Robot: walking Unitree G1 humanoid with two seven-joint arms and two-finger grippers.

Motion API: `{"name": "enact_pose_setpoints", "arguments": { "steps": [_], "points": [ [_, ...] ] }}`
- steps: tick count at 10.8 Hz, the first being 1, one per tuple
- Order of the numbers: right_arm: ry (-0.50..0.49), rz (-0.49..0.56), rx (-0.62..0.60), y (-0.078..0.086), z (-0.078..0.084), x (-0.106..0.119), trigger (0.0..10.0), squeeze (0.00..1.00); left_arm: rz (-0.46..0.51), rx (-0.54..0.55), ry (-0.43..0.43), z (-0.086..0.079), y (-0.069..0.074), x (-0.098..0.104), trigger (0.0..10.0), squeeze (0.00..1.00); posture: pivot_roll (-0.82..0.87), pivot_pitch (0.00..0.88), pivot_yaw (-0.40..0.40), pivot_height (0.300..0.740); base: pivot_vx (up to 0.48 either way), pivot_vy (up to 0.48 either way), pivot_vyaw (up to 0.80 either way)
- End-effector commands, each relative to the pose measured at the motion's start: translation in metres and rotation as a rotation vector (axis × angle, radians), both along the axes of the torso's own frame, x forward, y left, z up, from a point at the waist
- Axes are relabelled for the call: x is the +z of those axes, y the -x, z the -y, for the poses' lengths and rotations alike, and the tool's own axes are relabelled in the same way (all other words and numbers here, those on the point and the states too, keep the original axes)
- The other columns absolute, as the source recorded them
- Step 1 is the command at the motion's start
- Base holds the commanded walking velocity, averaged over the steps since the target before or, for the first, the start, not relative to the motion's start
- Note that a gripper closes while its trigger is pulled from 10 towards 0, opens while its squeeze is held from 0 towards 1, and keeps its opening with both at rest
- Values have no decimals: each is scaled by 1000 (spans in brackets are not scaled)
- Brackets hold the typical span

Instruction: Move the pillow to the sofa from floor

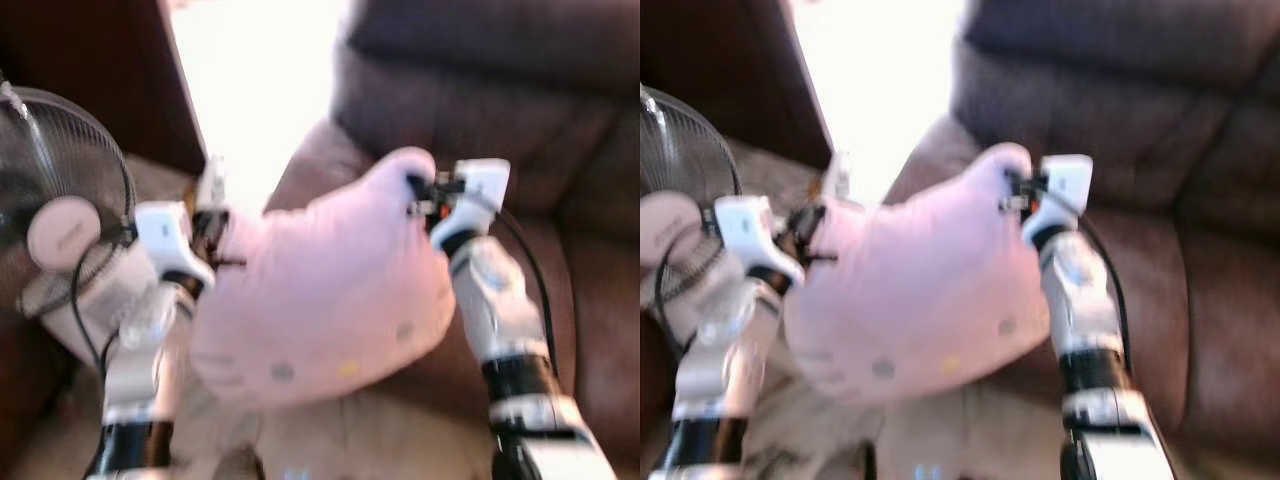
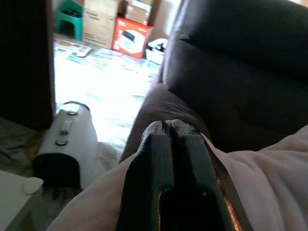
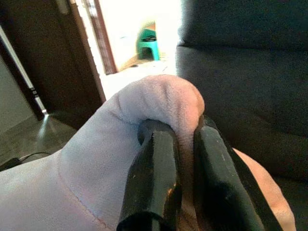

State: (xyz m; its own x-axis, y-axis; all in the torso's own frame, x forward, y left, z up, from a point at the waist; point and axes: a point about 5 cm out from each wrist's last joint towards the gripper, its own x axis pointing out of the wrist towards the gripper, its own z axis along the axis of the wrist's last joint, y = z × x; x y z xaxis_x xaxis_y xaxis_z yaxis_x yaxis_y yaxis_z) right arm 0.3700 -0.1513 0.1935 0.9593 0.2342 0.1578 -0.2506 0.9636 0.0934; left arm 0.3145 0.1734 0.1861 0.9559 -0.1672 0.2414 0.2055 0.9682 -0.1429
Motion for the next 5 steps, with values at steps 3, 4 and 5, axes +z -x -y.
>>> {"name": "enact_pose_setpoints", "arguments": {
  "steps": [3,4,5],
  "points": [
    [-11,70,24,0,-4,16,10000,0,36,-8,10,4,0,8,10000,0,104,162,-47,740,82,-120,0],
    [-10,67,26,0,-4,15,10000,0,39,6,19,2,0,8,10000,0,105,163,-47,740,0,0,0],
    [-11,66,23,-1,-4,15,10000,0,40,14,32,0,0,8,10000,0,107,165,-48,740,0,0,0]
  ]
}}
